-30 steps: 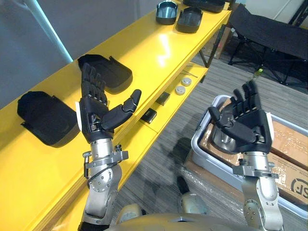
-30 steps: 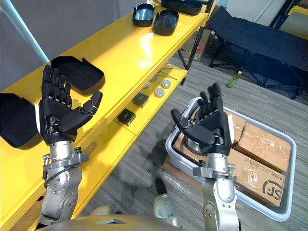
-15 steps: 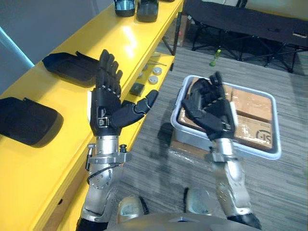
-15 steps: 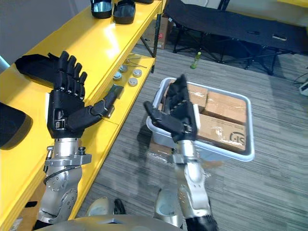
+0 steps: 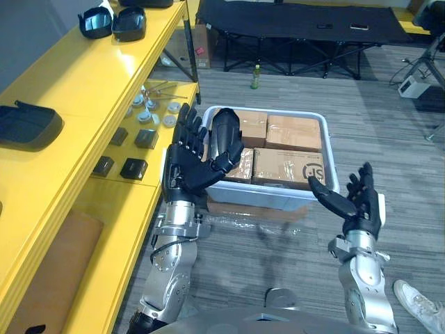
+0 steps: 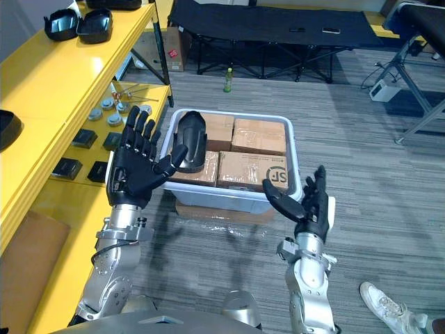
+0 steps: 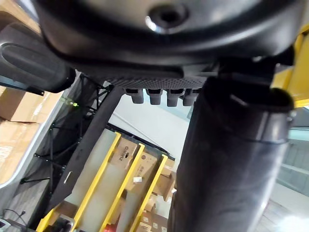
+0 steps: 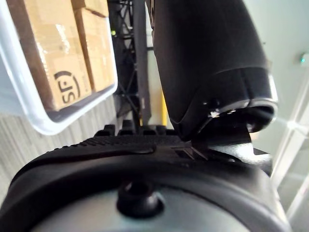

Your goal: Walk over and take three plastic housings, then place them on the shelf

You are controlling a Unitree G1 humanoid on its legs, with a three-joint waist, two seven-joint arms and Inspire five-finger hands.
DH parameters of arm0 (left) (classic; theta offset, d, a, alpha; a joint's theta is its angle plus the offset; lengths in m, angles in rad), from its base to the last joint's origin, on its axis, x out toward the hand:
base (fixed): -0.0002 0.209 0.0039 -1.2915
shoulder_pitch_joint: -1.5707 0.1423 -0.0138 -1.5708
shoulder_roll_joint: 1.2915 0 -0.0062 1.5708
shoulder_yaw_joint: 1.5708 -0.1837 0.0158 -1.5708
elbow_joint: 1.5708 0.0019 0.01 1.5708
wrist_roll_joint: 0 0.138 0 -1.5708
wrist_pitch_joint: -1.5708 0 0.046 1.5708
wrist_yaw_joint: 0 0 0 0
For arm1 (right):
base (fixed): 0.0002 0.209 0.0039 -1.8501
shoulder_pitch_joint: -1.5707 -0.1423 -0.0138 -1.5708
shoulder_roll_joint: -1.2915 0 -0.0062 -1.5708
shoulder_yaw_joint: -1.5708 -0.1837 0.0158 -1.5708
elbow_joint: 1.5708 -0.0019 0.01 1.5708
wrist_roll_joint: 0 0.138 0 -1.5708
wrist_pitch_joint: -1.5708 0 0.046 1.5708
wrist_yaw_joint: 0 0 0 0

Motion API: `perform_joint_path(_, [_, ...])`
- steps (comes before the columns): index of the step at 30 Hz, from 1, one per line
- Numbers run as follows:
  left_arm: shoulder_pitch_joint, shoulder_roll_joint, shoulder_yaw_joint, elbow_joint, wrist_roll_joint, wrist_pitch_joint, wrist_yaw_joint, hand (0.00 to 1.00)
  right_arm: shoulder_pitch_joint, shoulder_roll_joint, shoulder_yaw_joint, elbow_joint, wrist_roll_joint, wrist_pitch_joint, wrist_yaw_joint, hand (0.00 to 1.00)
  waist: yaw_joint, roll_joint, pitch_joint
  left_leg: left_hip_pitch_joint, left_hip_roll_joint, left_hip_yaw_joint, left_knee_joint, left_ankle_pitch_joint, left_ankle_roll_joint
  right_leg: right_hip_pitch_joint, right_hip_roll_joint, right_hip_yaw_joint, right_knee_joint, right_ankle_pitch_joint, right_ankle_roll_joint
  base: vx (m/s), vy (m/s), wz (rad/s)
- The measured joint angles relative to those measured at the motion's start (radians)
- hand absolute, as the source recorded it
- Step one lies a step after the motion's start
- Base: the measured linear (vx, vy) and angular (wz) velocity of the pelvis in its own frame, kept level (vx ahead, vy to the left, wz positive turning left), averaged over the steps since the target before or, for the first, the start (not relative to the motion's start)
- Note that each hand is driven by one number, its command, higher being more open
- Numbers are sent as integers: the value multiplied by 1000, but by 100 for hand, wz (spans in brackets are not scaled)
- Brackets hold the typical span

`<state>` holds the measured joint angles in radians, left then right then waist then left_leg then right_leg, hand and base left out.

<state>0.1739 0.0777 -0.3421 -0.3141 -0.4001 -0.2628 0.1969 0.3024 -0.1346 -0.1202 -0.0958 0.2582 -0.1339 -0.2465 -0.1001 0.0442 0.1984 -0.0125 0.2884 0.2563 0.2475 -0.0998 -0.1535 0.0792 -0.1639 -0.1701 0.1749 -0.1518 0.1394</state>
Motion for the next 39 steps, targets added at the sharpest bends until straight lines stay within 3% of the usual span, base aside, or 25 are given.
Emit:
perform_joint_path(4, [55, 7, 37, 23, 50, 45, -29, 100, -68, 3, 14, 83, -5, 27, -2, 100, 41, -8, 5, 2, -38, 5, -29, 15, -9, -25, -30, 14, -15, 33, 14, -71, 91, -10])
perform_joint_path(6, [74, 43, 61, 82, 126, 80, -60, 100, -182, -28, 10, 211, -2, 49, -33, 100, 82, -24, 14, -16, -58, -2, -24, 9, -5, -26, -46, 11, -60, 67, 22, -114, 106, -7])
perform_joint_path(9, [82, 80, 87, 131, 184, 136, -98, 100, -320, -79, -9, 303, -2, 65, -64, 100, 109, -34, 38, -72, -89, -41, -3, 9, 3, -39, -64, -3, -99, 114, 28, -94, 98, 12])
perform_joint_path(14, [62, 105, 118, 170, 209, 158, -124, 100, -642, -242, -46, 504, 66, 66, -117, 100, 148, -32, 143, -197, -107, -98, 94, -6, 25, -84, -79, -44, -127, 170, 37, -146, 100, 21])
perform_joint_path(16, [52, 106, 115, 191, 197, 154, -124, 100, -826, -362, -48, 676, 109, 66, -126, 100, 185, 1, 195, -271, -112, -135, 163, -26, 30, -115, -78, -53, -126, 187, 45, -147, 82, 16])
perform_joint_path(19, [50, 105, 100, 260, 184, 151, -111, 100, -967, -458, 21, 852, 113, 70, -118, 100, 217, 30, 211, -315, -123, -172, 208, -39, 45, -133, -79, -56, -126, 196, 50, -77, 69, 7])
perform_joint_path(23, [33, 104, 70, 363, 161, 147, -76, 100, -1128, -527, 114, 1049, 149, 113, -85, 100, 257, 51, 227, -377, -143, -250, 255, -46, 52, -162, -80, -72, -119, 201, 58, -22, 46, 9])
perform_joint_path(26, [-23, 86, 28, 429, 141, 128, -53, 100, -1260, -593, 191, 1183, 139, 145, -45, 100, 297, 87, 264, -422, -146, -264, 279, -44, 57, -207, -83, -77, -81, 201, 58, -45, 39, 8])
perform_joint_path(32, [-63, 45, -36, 557, 115, 83, -5, 100, -1410, -669, 331, 1267, 123, 150, 39, 100, 348, 144, 300, -508, -158, -276, 306, -35, 68, -297, -97, -81, -28, 200, 59, -68, 29, 1])
perform_joint_path(37, [-70, 37, -72, 602, 88, 67, 24, 100, -1454, -714, 364, 1291, 108, 177, 22, 100, 375, 152, 304, -547, -161, -281, 316, -28, 72, -343, -105, -94, 2, 199, 58, -22, 0, 2])
perform_joint_path(38, [-71, 37, -74, 602, 86, 67, 26, 100, -1460, -717, 371, 1293, 108, 188, 22, 0, 375, 153, 304, -550, -162, -281, 317, -28, 72, -344, -106, -96, 3, 199, 58, -54, -1, 3])
perform_joint_path(39, [-73, 37, -83, 602, 83, 66, 32, 100, -1467, -727, 382, 1295, 108, 214, 22, 0, 375, 153, 303, -558, -163, -285, 321, -28, 72, -353, -107, -100, 5, 198, 57, -48, 4, 7])
